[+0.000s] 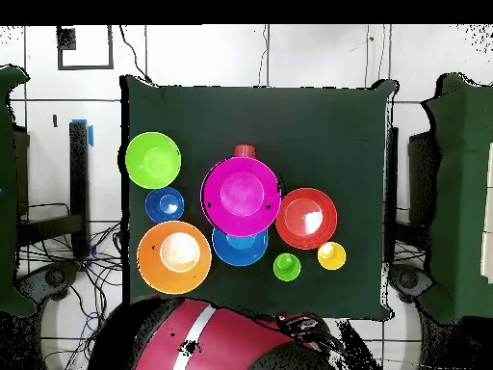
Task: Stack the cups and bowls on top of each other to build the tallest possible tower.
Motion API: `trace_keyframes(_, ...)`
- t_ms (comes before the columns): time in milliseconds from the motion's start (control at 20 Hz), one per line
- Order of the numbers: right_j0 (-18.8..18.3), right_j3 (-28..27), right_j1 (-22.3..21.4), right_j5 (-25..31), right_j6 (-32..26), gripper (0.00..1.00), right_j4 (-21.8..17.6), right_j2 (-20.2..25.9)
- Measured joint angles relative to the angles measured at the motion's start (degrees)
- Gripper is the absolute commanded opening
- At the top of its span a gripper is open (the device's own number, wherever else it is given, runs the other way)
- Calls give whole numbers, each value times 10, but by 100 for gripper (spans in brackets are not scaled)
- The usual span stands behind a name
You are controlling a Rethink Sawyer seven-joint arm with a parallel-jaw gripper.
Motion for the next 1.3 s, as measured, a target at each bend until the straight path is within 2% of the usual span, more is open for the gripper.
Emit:
trace_keyframes(400,-1,-8,35,-48,0,100,0,-11)
trace_keyframes(750,-3,-14,42,-91,0,100,0,-11)
trace_keyframes(1300,-4,-35,42,-103,0,100,-1,-11)
